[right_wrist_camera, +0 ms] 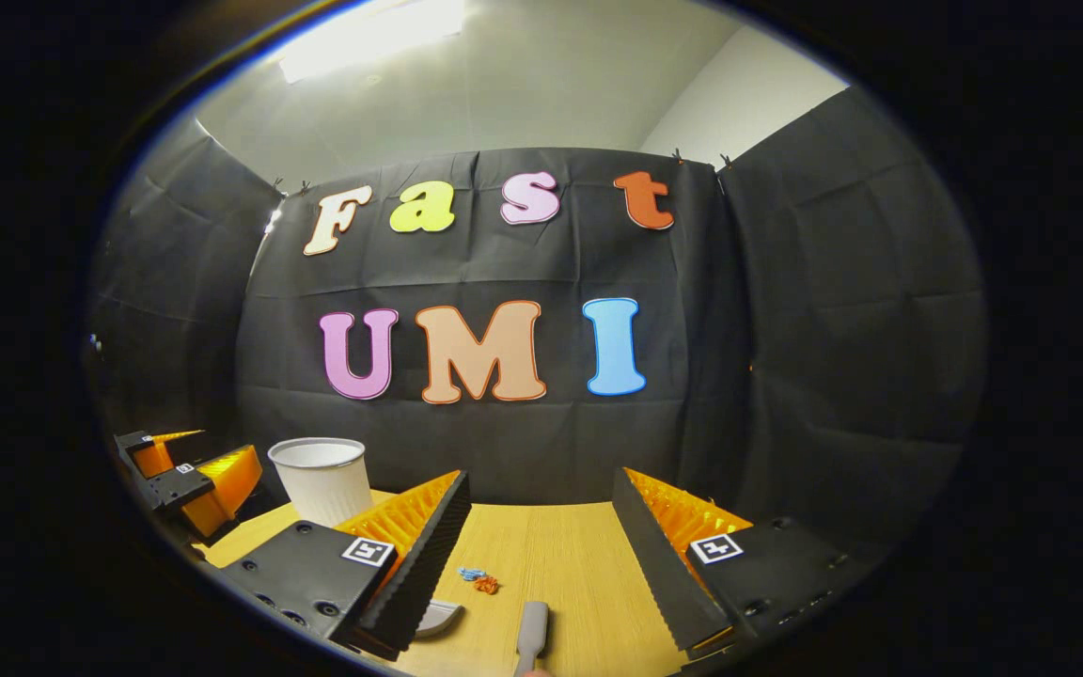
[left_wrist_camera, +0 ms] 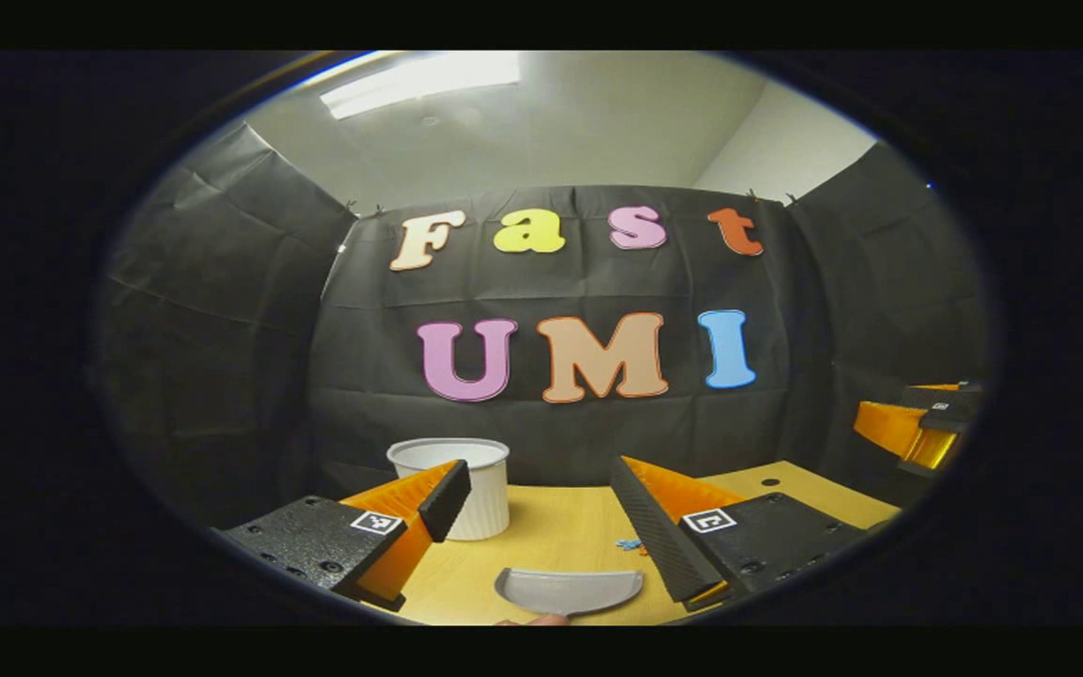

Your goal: Pick up the small broom and dustpan from the desktop, sweep the trash into the dustpan with the broom, and then empty the trash into the garbage bin.

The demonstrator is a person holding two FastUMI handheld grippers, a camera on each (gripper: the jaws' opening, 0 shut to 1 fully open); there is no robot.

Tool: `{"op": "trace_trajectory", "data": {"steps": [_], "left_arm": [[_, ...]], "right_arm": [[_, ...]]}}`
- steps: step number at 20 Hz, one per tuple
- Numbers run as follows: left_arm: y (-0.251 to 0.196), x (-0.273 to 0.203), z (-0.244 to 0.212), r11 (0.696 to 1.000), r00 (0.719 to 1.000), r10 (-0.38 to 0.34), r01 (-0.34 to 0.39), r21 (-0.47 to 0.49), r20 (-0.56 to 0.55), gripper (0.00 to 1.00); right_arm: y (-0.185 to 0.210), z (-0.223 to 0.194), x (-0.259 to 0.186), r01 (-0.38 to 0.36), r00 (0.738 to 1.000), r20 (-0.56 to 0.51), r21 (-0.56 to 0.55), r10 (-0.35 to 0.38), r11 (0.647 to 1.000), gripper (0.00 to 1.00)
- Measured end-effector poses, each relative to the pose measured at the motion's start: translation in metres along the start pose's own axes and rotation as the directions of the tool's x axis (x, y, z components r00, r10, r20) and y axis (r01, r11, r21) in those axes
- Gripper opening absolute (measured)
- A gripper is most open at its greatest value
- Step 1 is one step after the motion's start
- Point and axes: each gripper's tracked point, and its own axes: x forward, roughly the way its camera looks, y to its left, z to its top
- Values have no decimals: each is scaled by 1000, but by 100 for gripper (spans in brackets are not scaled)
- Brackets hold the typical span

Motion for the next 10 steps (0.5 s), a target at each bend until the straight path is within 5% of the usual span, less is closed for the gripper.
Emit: {"op": "trace_trajectory", "data": {"steps": [10], "left_arm": [[-18,4,3,1000,1000,-30,30,10,-10,93]], "right_arm": [[-2,-5,7,-35,999,-18,-21,35,999,98]]}}
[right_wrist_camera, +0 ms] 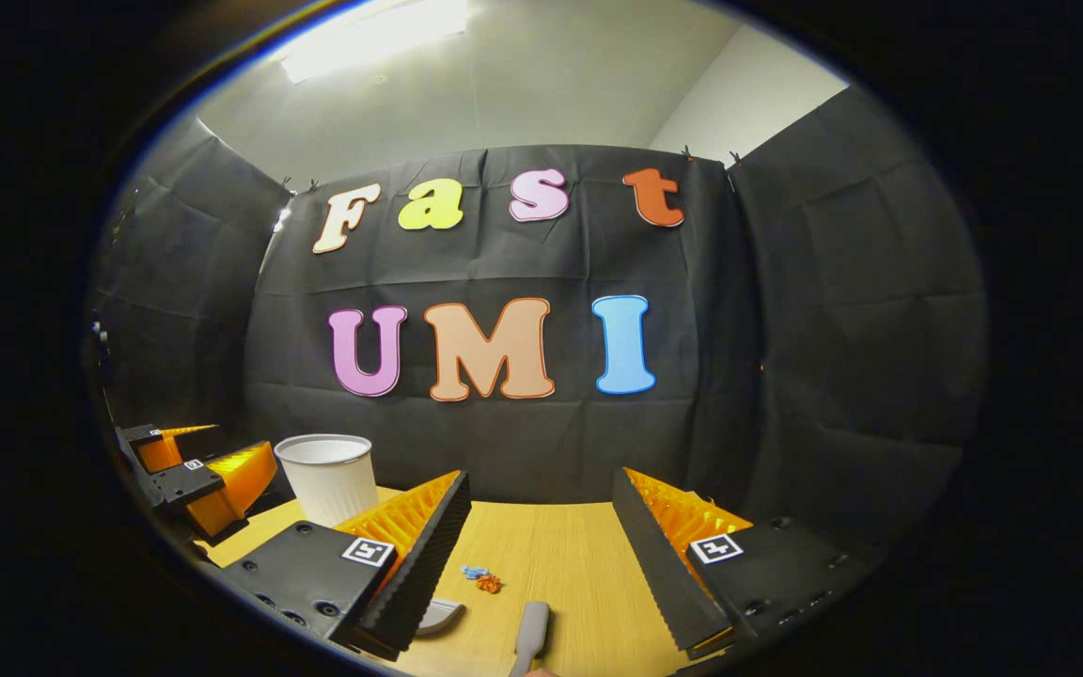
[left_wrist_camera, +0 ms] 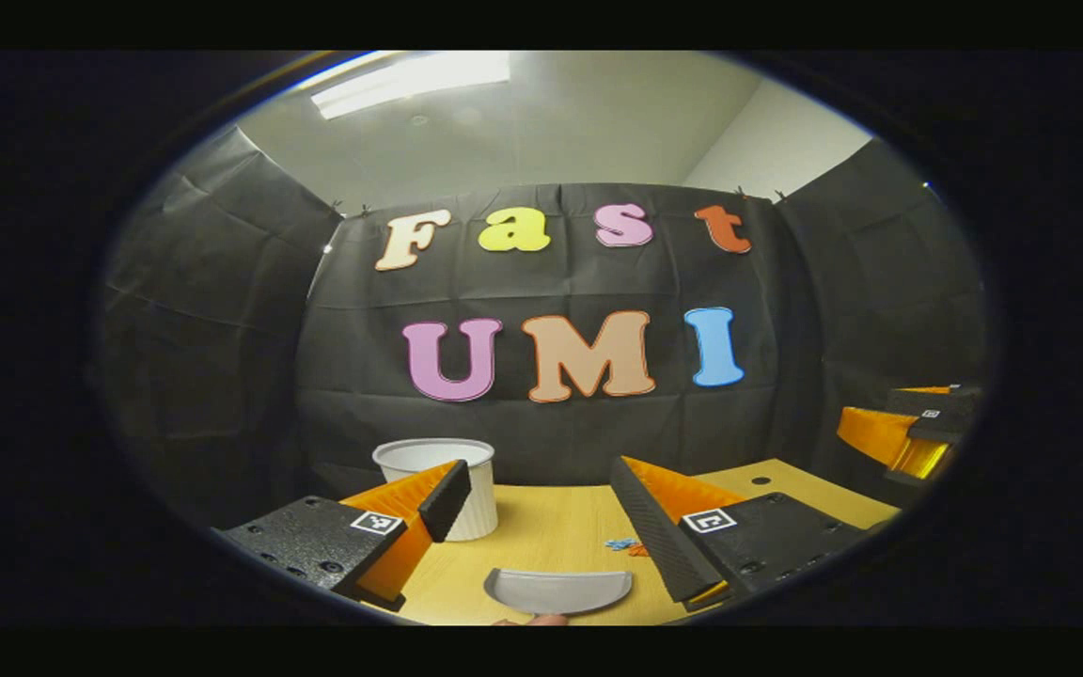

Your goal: Pick up the small broom and dustpan from the desktop, sweep the trash into the dustpan with the broom, and then empty the trash into the garbage bin.

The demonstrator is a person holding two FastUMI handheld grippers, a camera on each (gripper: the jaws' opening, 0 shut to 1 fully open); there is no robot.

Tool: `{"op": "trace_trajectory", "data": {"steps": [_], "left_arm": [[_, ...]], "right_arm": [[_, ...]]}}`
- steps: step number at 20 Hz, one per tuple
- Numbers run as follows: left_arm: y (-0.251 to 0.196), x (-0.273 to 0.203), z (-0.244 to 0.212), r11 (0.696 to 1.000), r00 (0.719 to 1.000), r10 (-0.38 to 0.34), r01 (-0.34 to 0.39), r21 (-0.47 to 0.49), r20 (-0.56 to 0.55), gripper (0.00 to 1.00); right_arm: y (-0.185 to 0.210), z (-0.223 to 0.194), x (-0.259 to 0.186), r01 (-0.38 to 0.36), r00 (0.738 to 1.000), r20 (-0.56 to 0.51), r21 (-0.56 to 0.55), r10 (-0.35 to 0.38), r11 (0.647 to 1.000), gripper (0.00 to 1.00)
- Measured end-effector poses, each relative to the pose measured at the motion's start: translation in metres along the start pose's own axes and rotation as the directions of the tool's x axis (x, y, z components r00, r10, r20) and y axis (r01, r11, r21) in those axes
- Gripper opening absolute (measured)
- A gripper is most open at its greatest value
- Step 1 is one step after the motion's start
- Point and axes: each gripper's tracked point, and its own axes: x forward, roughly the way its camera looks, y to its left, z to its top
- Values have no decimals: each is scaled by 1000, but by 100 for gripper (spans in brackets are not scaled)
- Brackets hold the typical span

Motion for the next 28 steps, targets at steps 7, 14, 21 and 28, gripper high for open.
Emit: {"op": "trace_trajectory", "data": {"steps": [7,14,21,28], "left_arm": [[-7,5,-12,1000,998,27,-27,10,-54,92],[5,7,-71,999,969,44,-44,8,-241,92],[20,3,-177,999,850,2,-19,-26,-527,92],[13,-33,-264,997,664,-52,70,-7,-746,93]], "right_arm": [[-5,-23,7,-73,995,-71,-20,71,997,98],[5,-63,23,-126,973,-195,-16,121,992,98],[23,-130,48,-95,916,-387,42,104,995,98],[23,-250,37,-97,692,-720,-6,63,995,99]]}}
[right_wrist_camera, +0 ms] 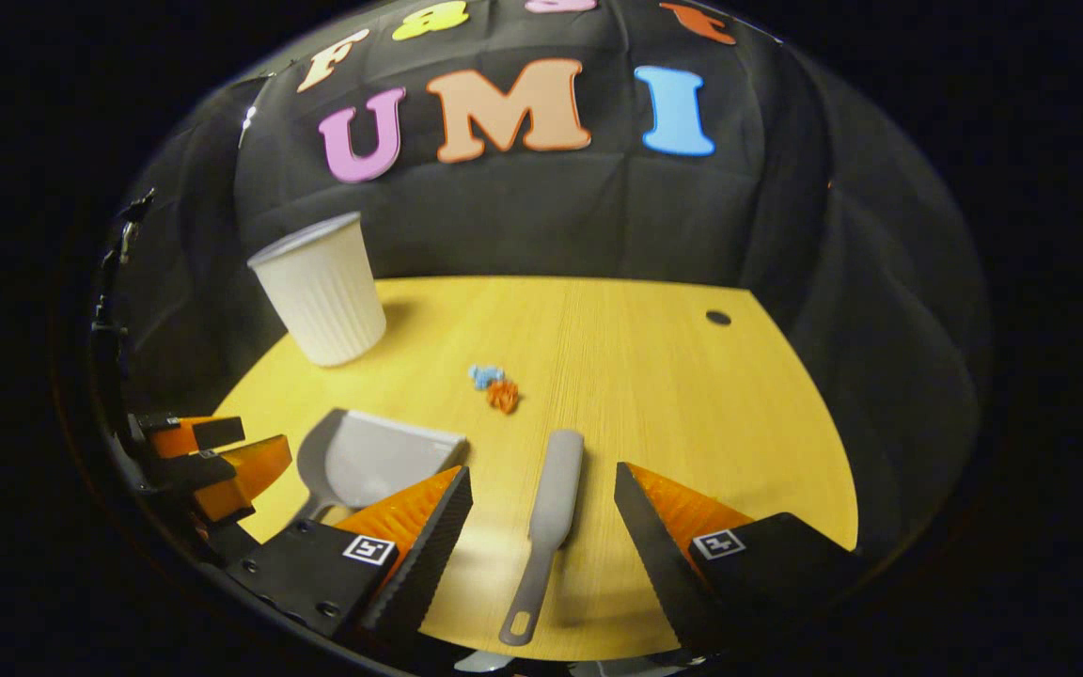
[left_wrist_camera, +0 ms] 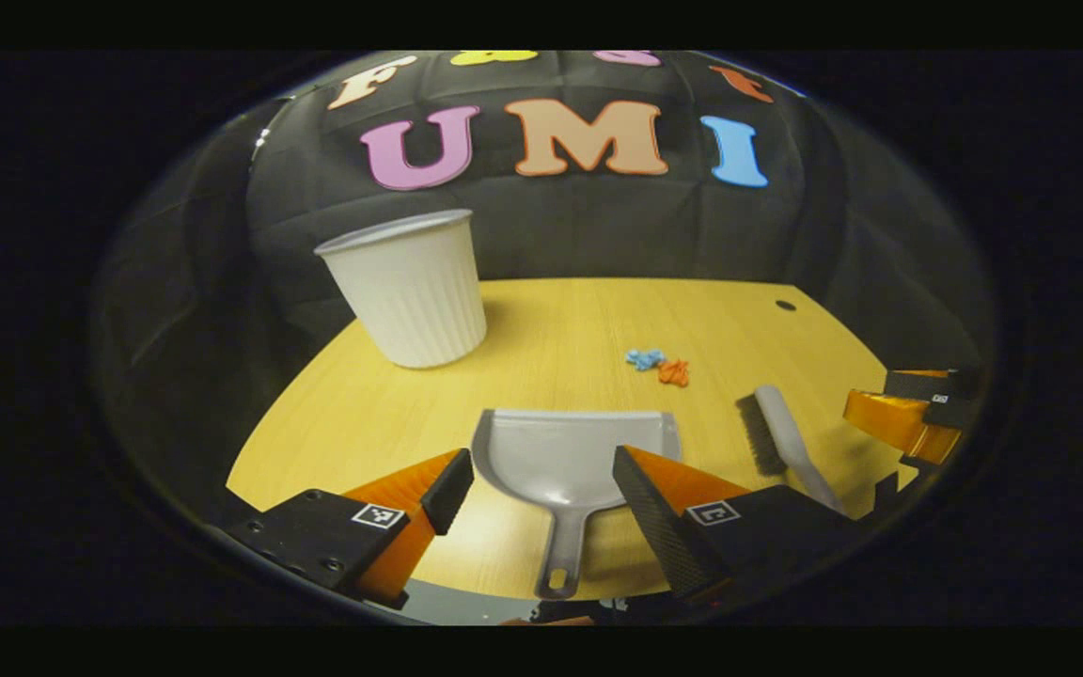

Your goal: Pick up the small broom and dustpan from the desktop, sweep the trash into the dustpan with the broom, and then empty the trash into the garbage bin.

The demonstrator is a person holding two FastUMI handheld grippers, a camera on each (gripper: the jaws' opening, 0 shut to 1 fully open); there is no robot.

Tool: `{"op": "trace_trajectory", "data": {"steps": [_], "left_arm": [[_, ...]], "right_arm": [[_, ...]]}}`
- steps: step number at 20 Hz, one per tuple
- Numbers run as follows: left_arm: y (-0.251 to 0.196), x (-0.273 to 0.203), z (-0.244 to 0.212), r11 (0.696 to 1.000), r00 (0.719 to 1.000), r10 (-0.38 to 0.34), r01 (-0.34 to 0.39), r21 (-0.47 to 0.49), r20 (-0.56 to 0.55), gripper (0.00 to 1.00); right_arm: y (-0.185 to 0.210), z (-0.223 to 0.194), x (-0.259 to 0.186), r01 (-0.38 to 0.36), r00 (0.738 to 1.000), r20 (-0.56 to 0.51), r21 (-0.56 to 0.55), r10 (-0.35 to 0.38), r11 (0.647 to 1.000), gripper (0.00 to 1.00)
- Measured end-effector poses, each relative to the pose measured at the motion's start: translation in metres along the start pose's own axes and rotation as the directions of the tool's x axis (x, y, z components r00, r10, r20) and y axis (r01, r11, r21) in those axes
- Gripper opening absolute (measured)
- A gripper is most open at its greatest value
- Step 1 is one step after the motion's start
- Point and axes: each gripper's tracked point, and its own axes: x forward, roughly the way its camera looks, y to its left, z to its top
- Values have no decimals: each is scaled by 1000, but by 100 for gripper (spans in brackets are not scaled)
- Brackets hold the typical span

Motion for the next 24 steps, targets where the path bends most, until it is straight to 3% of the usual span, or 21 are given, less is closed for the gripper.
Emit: {"op": "trace_trajectory", "data": {"steps": [4,8,10,12,14,15,16,17,19,20,21,24], "left_arm": [[1,13,-39,999,988,-29,31,14,-150,93],[9,22,-65,999,965,-44,46,-1,-259,93],[6,25,-79,998,949,-57,61,2,-309,93],[1,29,-88,998,936,-62,69,5,-347,82],[-3,36,-96,996,922,-75,85,9,-379,65],[-3,38,-101,996,914,-74,88,15,-398,62],[-3,42,-104,996,908,-70,86,19,-412,60],[-7,45,-110,995,894,-87,102,11,-439,55],[-8,43,-116,993,871,-108,114,-18,-479,42],[-8,49,-111,992,889,-123,127,-21,-441,40],[-7,50,-111,990,888,-135,138,-25,-440,30],[-1,45,-102,983,887,-173,182,-19,-428,28]], "right_arm": [[4,-36,27,15,989,-147,-7,-16,1000,96],[-1,-64,49,36,960,-277,-28,-43,999,95],[0,-72,57,34,940,-337,-27,-41,999,84],[-2,-77,64,41,926,-373,-44,-54,998,78],[-2,-79,69,43,916,-395,-68,-66,997,73],[-1,-79,71,37,911,-408,-77,-66,996,69],[-1,-82,73,43,902,-425,-80,-73,996,61],[-3,-83,72,43,897,-436,-86,-77,995,40],[-3,-83,76,19,893,-446,-104,-64,994,29],[-3,-81,77,6,896,-440,-117,-58,993,28],[-5,-80,77,4,902,-428,-130,-59,991,25],[-6,-70,86,-11,920,-389,-145,-47,989,12]]}}
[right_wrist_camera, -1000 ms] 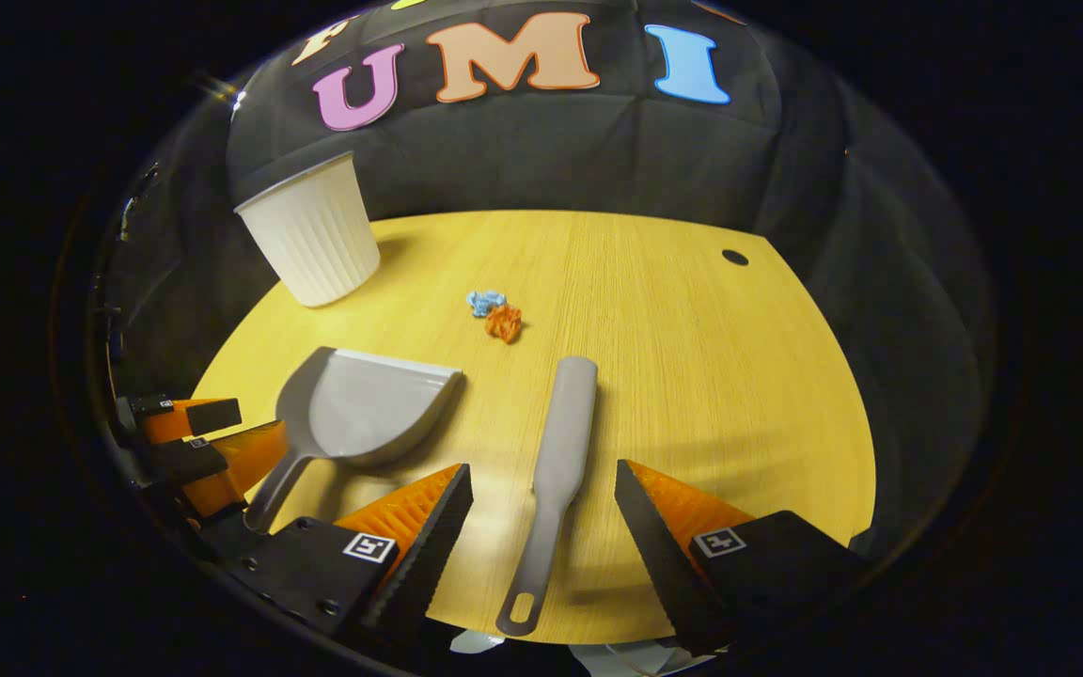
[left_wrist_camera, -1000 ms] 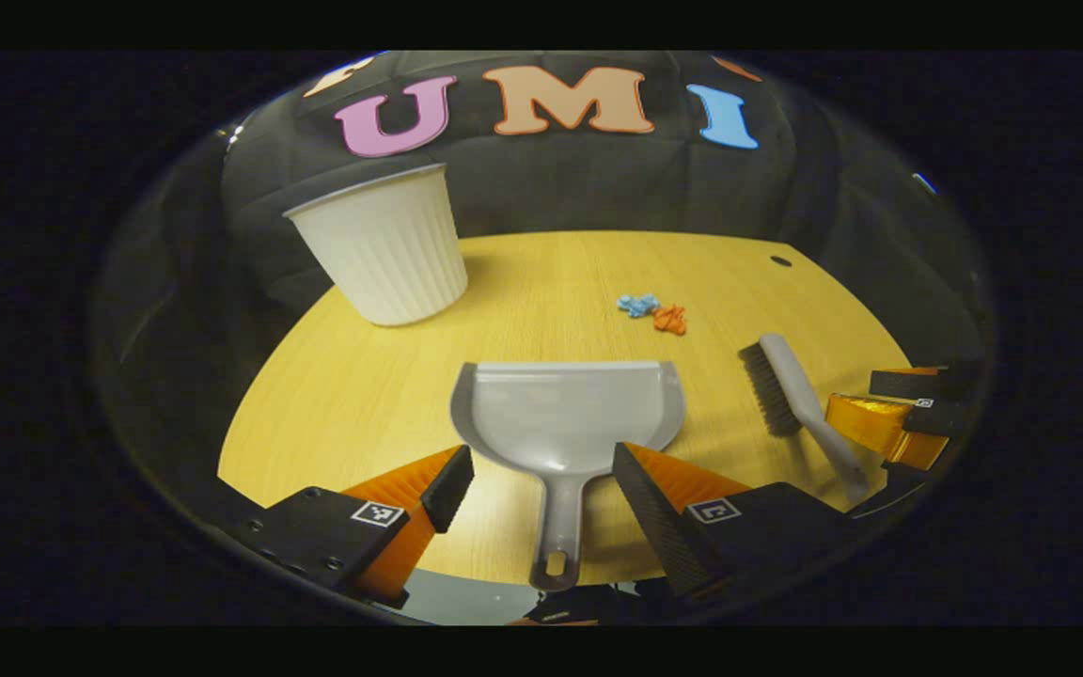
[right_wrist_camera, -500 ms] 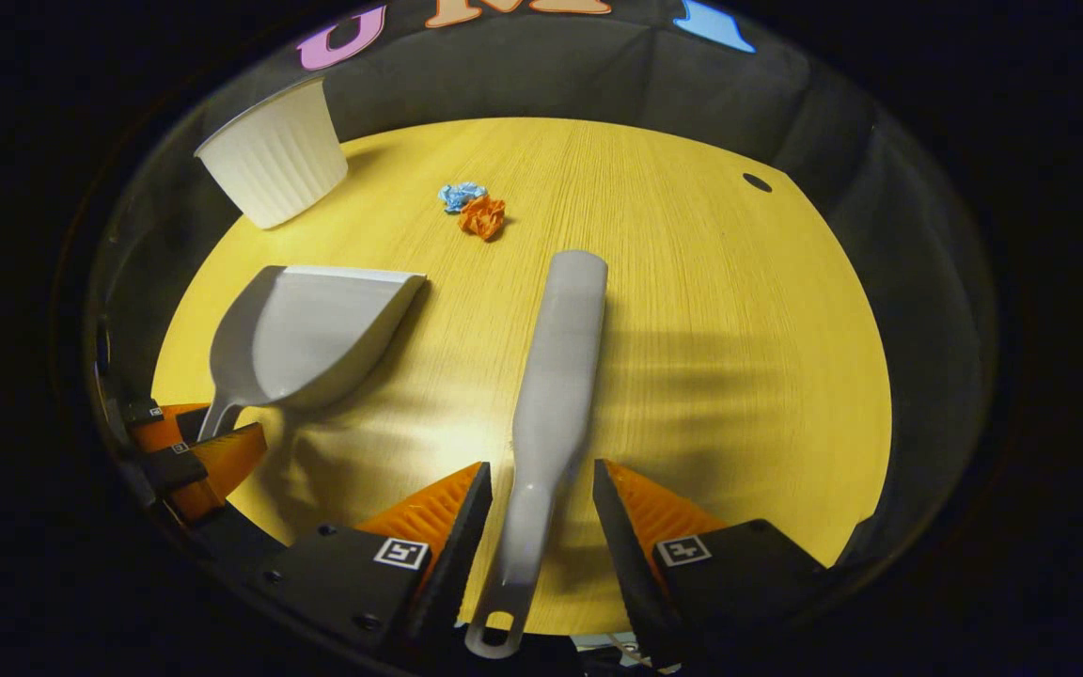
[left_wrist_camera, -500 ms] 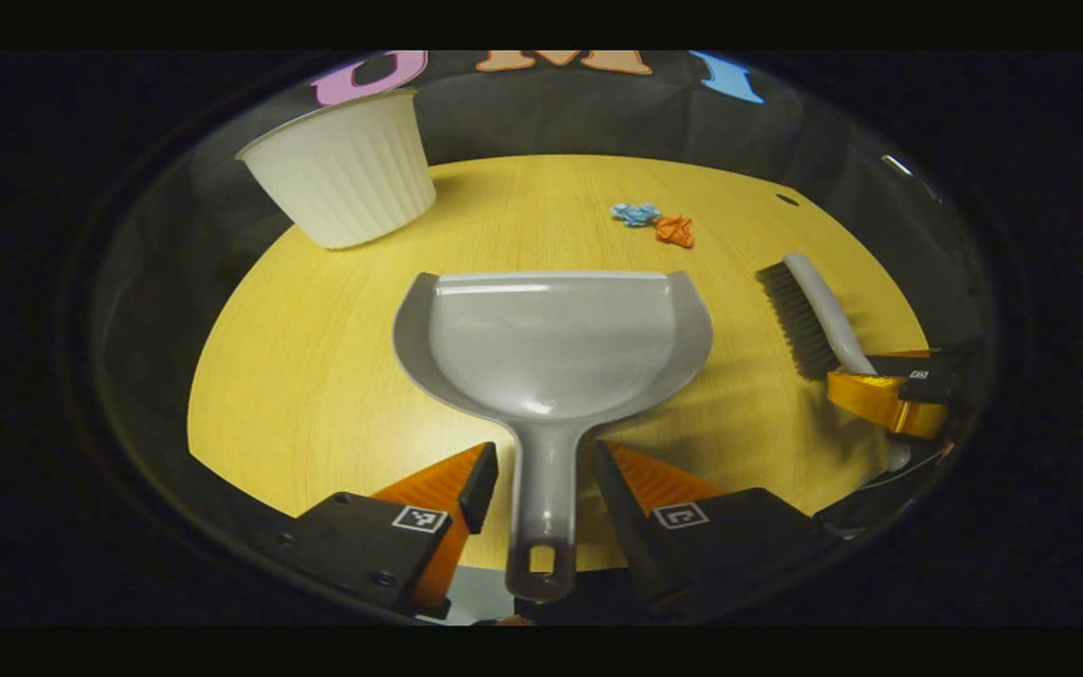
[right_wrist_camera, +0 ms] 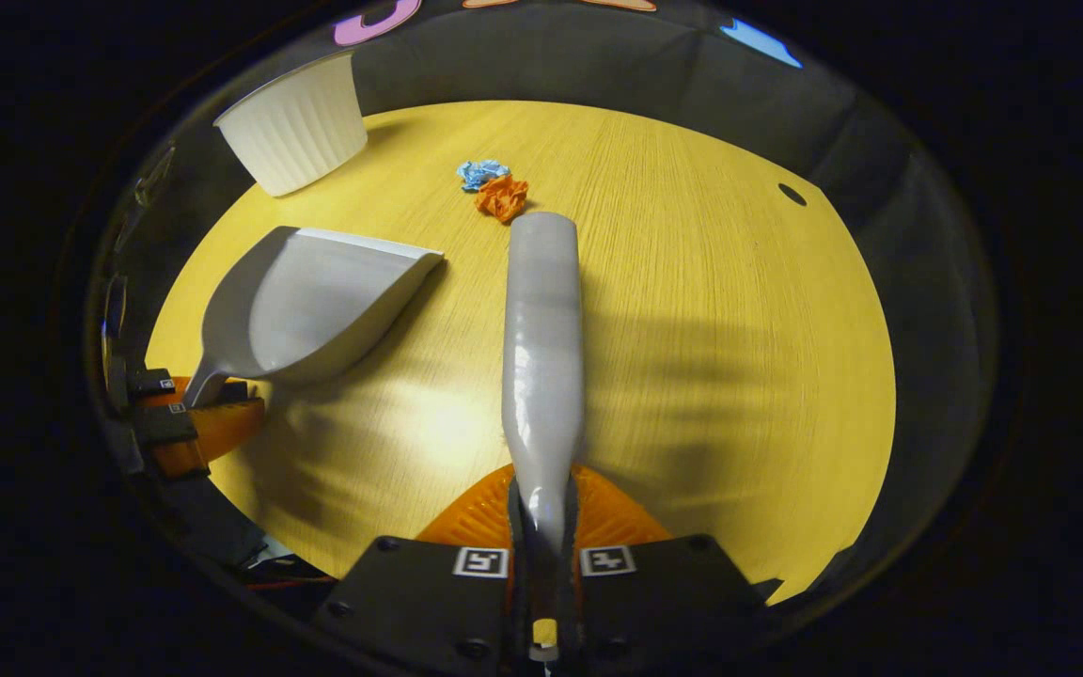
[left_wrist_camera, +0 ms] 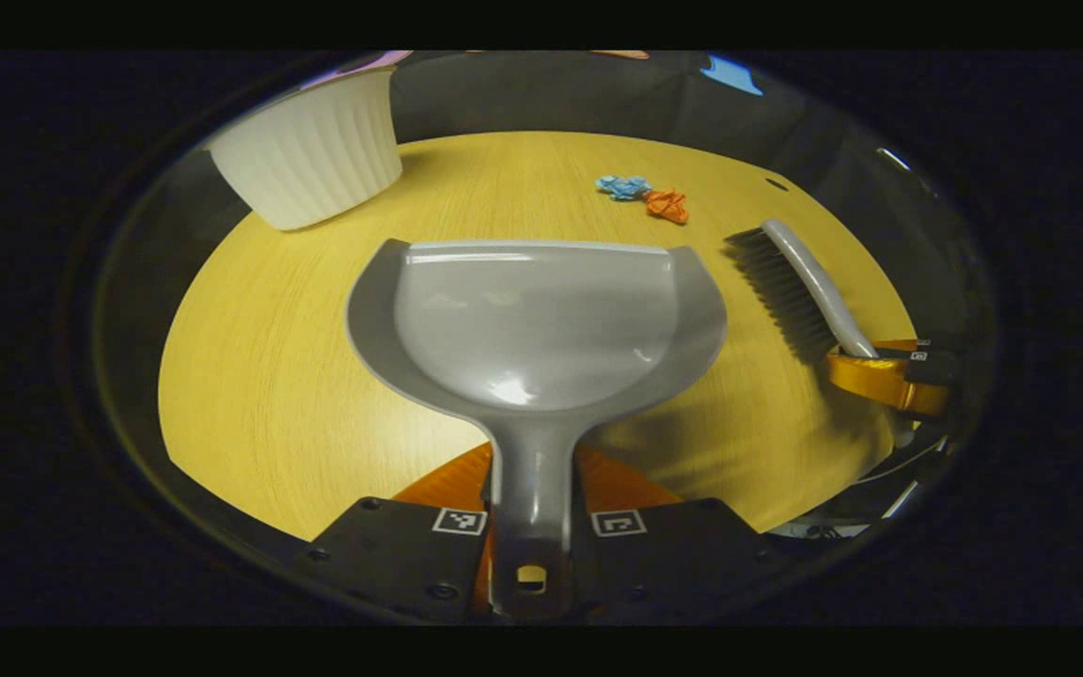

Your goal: Pick up the small broom and dustpan from the desktop, sweep the trash into the dustpan with the broom, and then empty the trash into the garbage bin.

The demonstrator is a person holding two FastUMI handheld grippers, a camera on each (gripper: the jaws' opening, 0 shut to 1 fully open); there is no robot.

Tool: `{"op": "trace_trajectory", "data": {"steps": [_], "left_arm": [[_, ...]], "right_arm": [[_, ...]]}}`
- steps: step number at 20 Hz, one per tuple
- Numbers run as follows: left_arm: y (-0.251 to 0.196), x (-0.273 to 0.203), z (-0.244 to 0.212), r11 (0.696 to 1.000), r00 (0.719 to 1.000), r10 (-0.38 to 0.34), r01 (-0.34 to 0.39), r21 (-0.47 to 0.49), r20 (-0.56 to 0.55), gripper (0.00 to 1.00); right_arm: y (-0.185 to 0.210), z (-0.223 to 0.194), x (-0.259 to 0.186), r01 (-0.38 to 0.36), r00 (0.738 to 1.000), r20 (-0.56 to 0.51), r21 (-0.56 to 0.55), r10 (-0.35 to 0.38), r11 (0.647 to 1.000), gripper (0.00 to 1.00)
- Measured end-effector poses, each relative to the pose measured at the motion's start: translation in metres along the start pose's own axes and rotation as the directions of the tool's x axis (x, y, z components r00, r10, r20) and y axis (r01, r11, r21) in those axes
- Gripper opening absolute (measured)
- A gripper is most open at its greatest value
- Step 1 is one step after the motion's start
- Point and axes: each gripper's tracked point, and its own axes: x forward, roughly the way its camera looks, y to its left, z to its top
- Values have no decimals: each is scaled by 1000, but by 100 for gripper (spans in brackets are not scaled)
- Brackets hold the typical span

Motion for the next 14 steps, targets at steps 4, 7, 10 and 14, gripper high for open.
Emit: {"op": "trace_trajectory", "data": {"steps": [4,7,10,14], "left_arm": [[9,-6,30,993,999,-9,6,116,33,25],[8,5,57,982,997,-34,19,187,76,25],[5,3,64,967,996,-49,30,254,69,23],[6,10,55,951,998,-53,45,305,19,20]], "right_arm": [[-16,44,-10,20,996,89,-10,-19,1000,13],[-28,90,-13,47,989,142,-31,-43,998,12],[-38,143,0,86,985,157,-77,-73,993,12],[-40,176,32,98,993,75,-147,-87,984,12]]}}
